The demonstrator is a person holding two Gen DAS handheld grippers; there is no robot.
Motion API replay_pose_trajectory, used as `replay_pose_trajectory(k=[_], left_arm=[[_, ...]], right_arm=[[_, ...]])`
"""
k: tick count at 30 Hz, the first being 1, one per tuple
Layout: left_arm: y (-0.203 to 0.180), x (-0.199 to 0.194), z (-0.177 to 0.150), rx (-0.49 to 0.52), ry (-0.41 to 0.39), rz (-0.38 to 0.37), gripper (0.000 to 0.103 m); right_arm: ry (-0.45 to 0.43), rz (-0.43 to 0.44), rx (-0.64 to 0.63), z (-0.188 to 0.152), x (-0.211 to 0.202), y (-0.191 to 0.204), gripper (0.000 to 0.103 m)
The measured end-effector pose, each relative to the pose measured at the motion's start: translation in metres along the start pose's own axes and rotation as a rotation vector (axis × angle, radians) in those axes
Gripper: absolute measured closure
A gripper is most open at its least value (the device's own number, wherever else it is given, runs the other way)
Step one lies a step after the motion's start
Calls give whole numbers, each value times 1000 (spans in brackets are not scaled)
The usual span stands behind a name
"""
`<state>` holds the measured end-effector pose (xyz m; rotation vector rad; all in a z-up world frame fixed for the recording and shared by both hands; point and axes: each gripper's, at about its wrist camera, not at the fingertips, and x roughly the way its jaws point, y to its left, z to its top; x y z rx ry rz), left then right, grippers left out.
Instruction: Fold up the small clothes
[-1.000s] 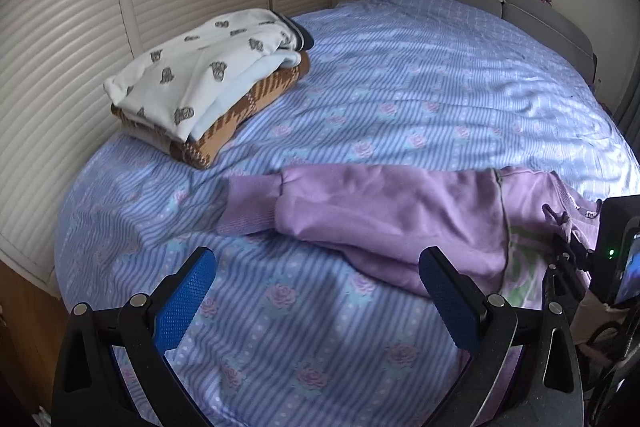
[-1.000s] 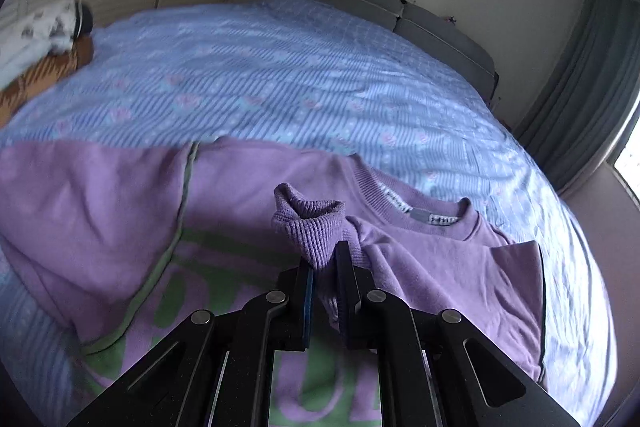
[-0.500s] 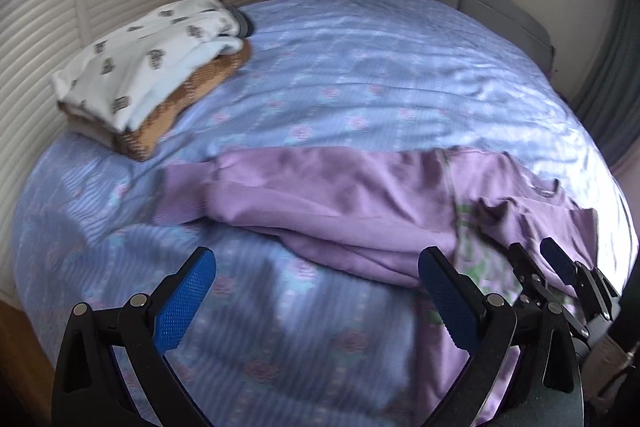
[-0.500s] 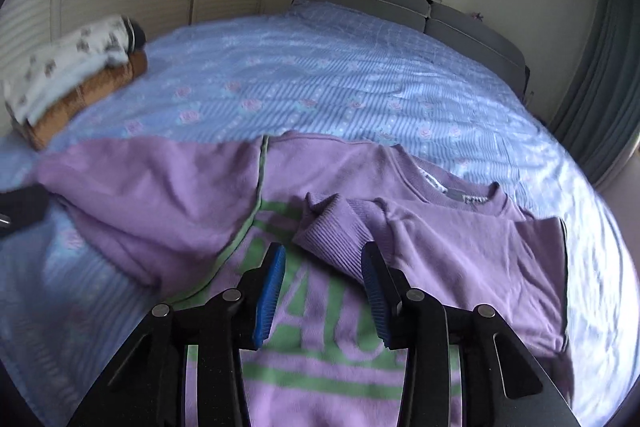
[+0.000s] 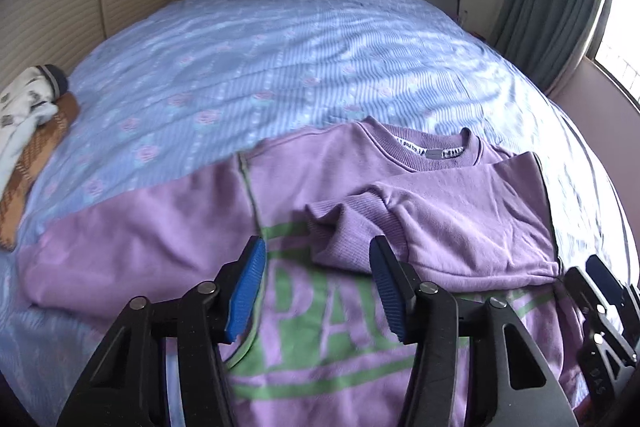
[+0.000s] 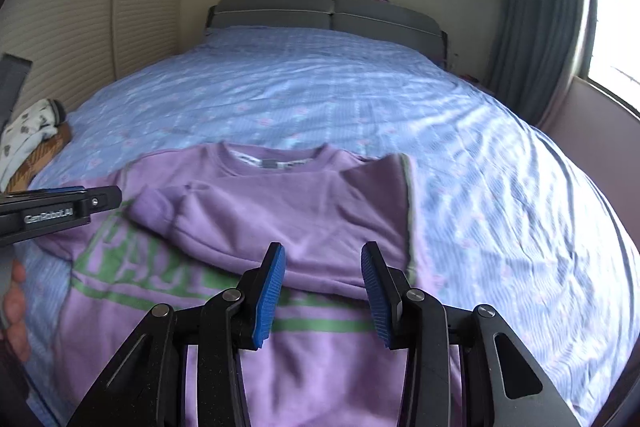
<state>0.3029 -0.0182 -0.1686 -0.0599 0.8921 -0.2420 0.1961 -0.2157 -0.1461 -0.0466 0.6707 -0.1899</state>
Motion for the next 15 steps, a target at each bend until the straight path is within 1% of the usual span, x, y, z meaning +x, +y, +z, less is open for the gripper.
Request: replay_pose_trajectory(k=[3, 5, 8, 9, 12, 15], left_arm=[[-3, 17, 3, 12, 30, -20, 58], [-1, 25, 3, 5, 55, -49, 65], [0, 32, 0, -3, 79, -87, 75], [-1, 33, -1, -1, 83, -99, 81], [-3, 31, -4, 14, 81, -102, 94], [-1, 28, -10, 12, 79, -98, 95]], right_arm=[[17, -5, 47, -2, 9, -17, 63], [30, -4, 80, -3, 15, -25, 63], [46, -1, 114, -7, 21, -34, 63], [50, 0, 126, -9, 23, -38, 63], [60, 0, 149, -13, 25, -45, 63], [66, 0, 159, -15, 25, -49, 63]])
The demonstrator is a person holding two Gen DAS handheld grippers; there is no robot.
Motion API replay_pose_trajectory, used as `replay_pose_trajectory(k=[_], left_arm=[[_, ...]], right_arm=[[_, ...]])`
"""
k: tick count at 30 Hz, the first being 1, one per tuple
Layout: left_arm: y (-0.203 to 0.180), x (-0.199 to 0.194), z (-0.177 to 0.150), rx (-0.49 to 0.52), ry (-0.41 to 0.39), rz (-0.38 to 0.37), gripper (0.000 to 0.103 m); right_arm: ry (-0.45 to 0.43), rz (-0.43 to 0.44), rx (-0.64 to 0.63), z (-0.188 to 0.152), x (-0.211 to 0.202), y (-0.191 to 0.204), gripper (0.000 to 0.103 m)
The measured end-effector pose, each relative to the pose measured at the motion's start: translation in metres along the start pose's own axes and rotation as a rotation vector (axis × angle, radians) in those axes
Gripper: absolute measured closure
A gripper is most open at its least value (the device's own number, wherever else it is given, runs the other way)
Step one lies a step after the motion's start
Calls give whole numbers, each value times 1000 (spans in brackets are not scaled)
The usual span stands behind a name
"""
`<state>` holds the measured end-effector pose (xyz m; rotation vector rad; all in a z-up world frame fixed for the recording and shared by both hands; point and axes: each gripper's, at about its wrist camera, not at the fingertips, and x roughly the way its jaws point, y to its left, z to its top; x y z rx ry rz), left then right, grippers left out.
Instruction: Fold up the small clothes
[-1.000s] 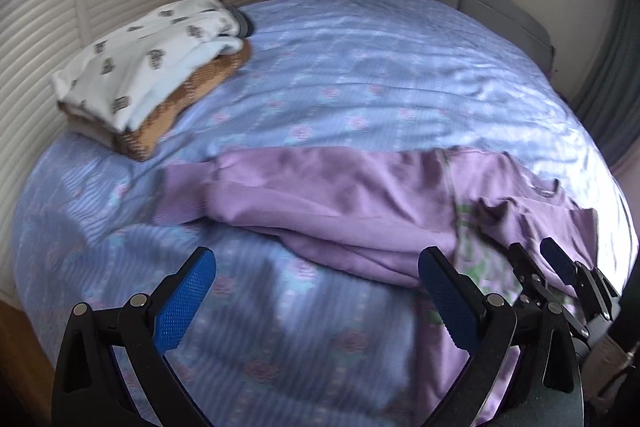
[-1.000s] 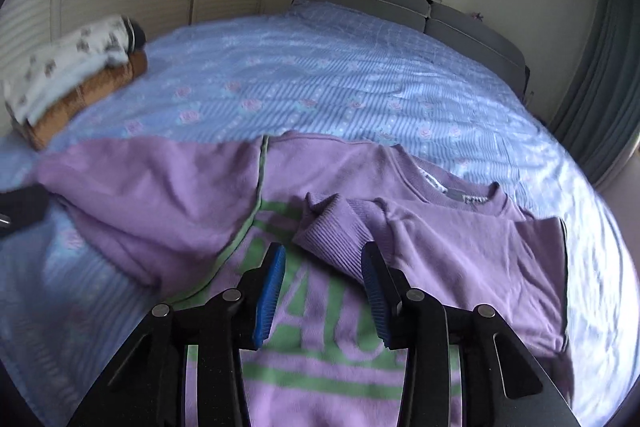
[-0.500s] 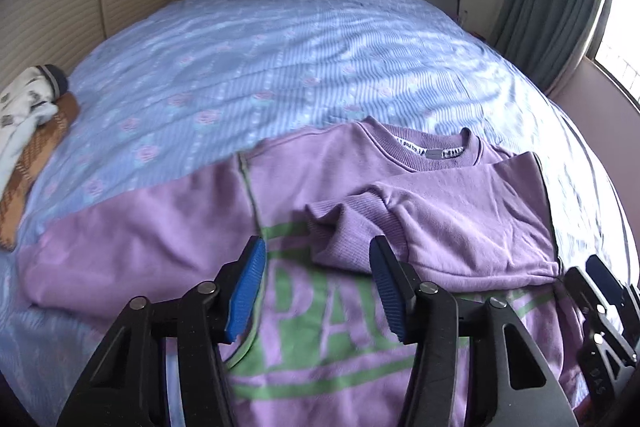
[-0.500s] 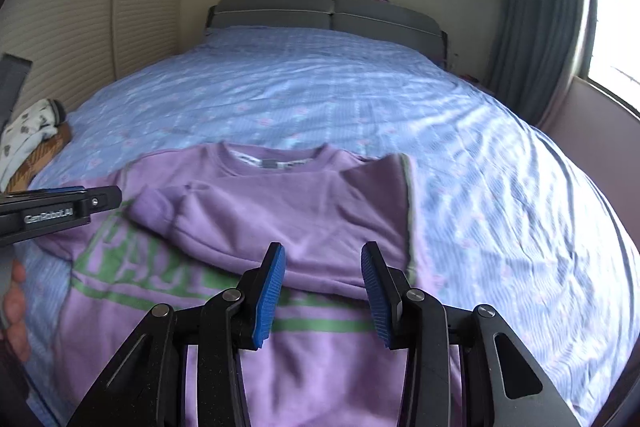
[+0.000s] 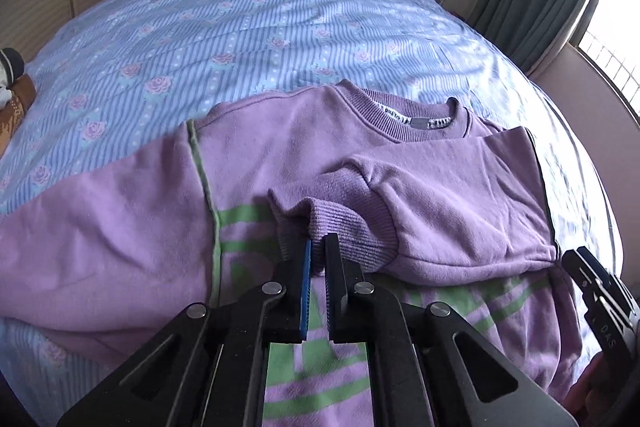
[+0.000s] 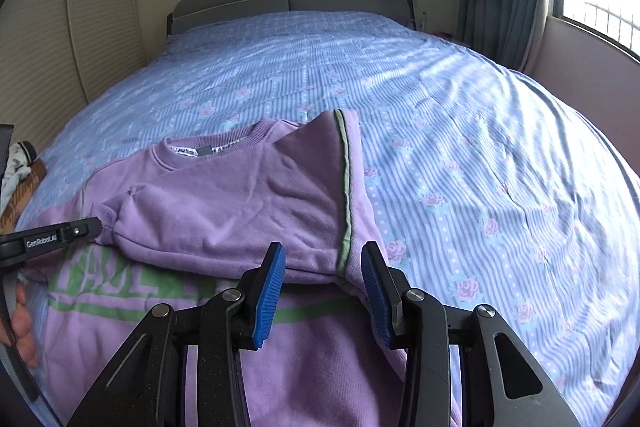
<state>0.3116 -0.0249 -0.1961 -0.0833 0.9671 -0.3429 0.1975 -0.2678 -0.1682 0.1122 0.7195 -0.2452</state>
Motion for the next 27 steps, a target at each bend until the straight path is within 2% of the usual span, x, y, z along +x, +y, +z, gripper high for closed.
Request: replay_pose_trajectory(k=[5, 8, 14, 15, 17, 18, 19, 24, 27], left_arm=[[9, -9, -17, -37, -8, 6, 95], [17, -4, -25, -54, 21, 38, 101], [17, -13, -23, -73, 6, 26, 99], [15, -17, -21, -71, -4, 23, 94], [10, -23, -17, -68, -24, 19, 78], [8, -25, -15, -68, -37, 20, 66], [6, -27, -14, -69, -47, 18, 61], [0, -29, -12, -58, -31, 30, 61], [8, -43, -19, -64, -43, 65, 60]], right_arm=[[-5, -3, -2, 0, -3, -2, 63], [-2, -5, -10, -1, -4, -4, 63], [21, -3, -6, -2, -3, -8, 63], [18, -5, -3, -1, -4, -9, 63], [17, -5, 3, 2, -6, -11, 63], [16, -4, 7, 3, -7, -12, 63], [14, -4, 9, 4, -8, -13, 63], [15, -14, 7, 3, -15, -14, 63], [22, -4, 10, 3, -20, -11, 63]])
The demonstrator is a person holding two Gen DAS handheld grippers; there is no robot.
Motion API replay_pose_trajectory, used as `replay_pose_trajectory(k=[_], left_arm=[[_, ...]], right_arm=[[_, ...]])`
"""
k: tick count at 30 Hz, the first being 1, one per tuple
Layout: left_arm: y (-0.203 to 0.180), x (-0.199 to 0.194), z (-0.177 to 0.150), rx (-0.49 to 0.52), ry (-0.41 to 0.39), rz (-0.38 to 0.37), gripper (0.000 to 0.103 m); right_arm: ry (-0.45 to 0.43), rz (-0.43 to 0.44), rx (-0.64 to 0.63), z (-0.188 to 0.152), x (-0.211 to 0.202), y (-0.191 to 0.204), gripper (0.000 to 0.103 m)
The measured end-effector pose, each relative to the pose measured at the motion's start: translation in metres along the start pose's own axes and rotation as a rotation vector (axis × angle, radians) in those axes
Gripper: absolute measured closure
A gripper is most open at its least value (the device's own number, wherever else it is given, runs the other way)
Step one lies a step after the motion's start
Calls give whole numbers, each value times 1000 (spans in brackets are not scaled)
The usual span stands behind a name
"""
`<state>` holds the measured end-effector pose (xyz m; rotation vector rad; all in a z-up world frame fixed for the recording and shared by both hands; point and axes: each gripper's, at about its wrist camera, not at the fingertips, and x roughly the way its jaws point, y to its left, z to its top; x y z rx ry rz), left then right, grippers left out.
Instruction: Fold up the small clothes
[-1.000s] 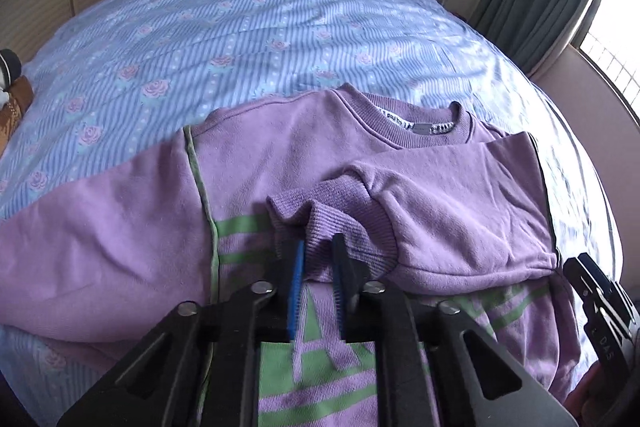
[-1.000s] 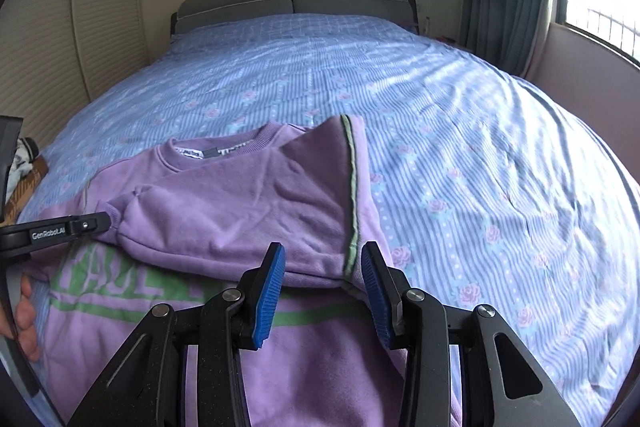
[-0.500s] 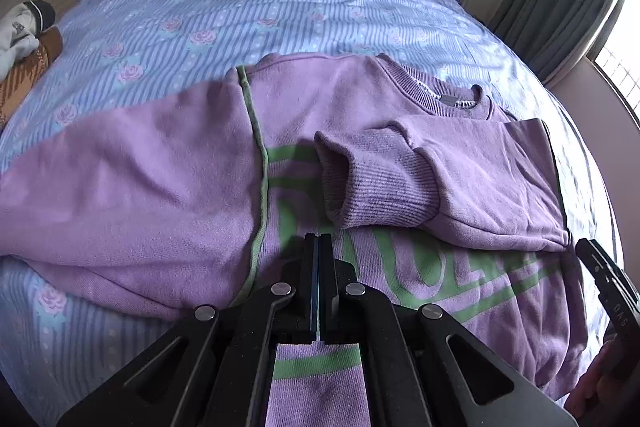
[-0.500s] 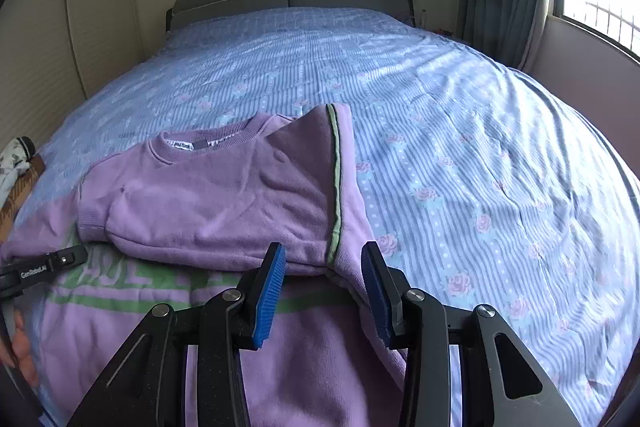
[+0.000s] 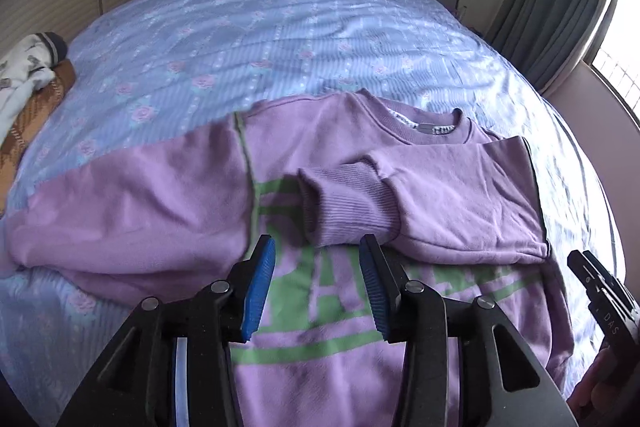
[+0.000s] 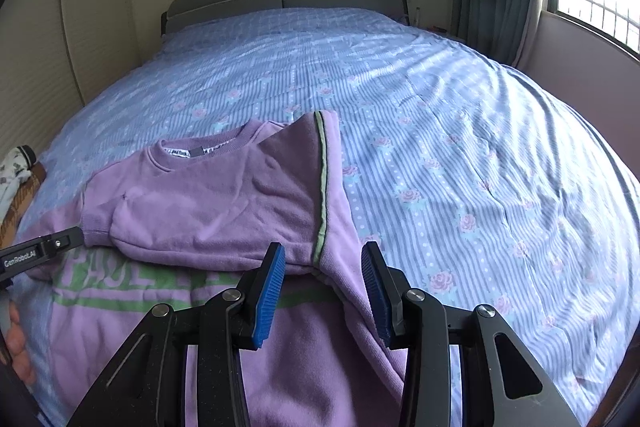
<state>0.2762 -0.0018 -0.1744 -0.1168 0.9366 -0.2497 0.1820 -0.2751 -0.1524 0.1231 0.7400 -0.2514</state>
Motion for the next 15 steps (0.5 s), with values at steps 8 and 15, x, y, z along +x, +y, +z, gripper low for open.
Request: replay_pose_trajectory(k=[8, 15], left_arm=[[67, -50, -23, -60, -45, 133, 51], [172, -83, -41, -229, -82, 228, 45]], right_arm=[[-24, 93, -35, -1, -25, 59, 50], [-14, 208, -127, -6, -39, 145, 50]])
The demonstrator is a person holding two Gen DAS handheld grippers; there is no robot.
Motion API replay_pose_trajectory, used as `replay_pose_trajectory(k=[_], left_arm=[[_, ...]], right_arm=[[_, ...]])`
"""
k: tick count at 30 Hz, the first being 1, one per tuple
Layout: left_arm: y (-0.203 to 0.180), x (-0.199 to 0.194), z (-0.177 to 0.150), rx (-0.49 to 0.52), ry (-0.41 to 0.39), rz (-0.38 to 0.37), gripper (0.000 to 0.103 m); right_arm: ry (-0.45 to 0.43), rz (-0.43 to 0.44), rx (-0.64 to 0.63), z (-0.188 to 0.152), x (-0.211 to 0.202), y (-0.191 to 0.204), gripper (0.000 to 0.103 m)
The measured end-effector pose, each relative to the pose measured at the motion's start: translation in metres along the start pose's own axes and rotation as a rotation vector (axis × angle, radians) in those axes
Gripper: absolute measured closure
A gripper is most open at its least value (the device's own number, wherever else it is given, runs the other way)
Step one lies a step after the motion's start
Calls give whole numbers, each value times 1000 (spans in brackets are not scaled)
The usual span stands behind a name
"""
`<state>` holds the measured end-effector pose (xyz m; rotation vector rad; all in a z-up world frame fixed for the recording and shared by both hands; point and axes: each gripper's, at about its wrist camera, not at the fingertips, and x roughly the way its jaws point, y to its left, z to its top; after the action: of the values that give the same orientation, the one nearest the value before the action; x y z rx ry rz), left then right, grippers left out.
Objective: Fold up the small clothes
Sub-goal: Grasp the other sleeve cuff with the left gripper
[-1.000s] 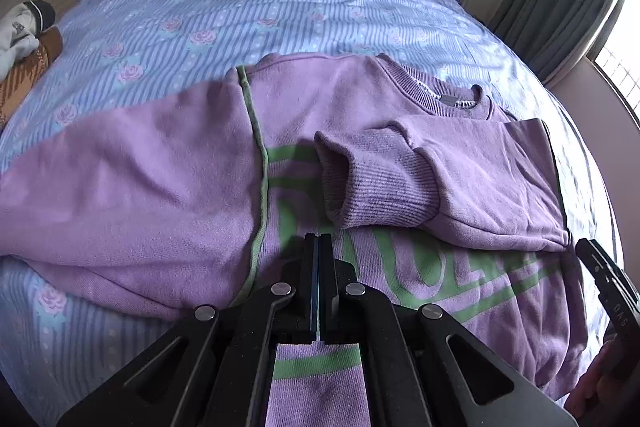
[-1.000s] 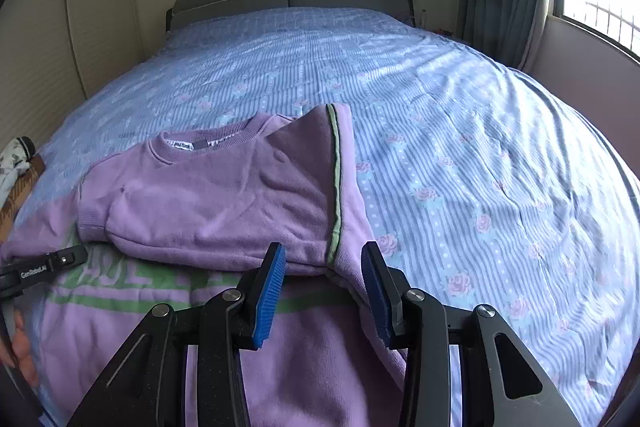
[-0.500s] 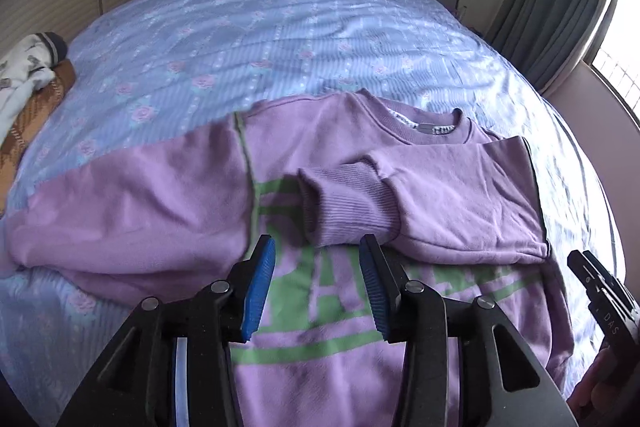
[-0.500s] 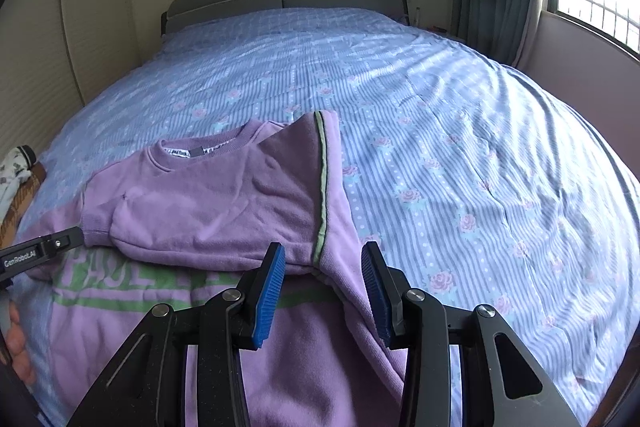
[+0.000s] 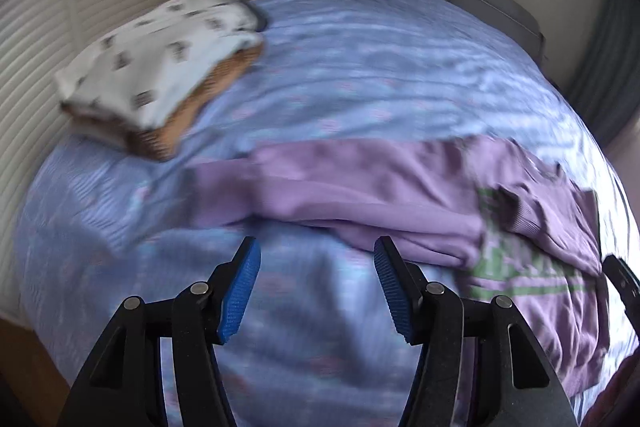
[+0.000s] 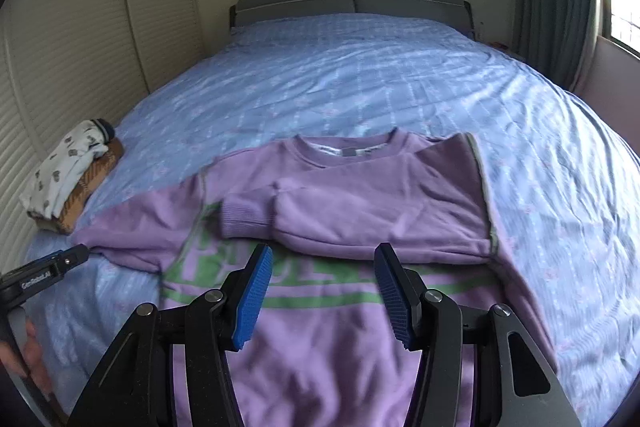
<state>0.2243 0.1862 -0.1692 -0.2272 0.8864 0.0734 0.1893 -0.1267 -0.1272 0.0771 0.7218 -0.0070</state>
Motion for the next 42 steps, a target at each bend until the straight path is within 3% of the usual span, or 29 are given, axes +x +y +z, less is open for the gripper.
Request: replay_pose_trajectory(k=[3, 7, 14, 18, 23, 25, 27, 36, 42], left_arm=[[49, 3, 5, -100, -2, 13, 45], [85, 16, 9, -184, 6, -13, 51], [96, 55, 20, -205, 55, -126, 55], [102, 76, 22, -255, 75, -179, 55], [101, 90, 27, -260, 45, -226, 58], [98, 91, 30, -251, 42, -244, 80], [94, 88, 31, -246, 36, -245, 90], [64, 26, 49, -185, -38, -194, 92], [-9, -27, 77, -65, -95, -237, 92]], right_arm=[[-7, 40, -53, 0, -2, 40, 50], [-16, 70, -125, -3, -4, 83, 50], [-6, 63, -218, -16, 0, 118, 50], [17, 39, -217, -17, 8, 117, 50], [44, 16, -205, -18, 17, 115, 50], [54, 12, -200, -19, 19, 112, 50], [55, 8, -197, -19, 19, 110, 50], [29, -4, -126, -11, 6, 73, 50], [-12, -14, -32, -1, -12, 21, 50]])
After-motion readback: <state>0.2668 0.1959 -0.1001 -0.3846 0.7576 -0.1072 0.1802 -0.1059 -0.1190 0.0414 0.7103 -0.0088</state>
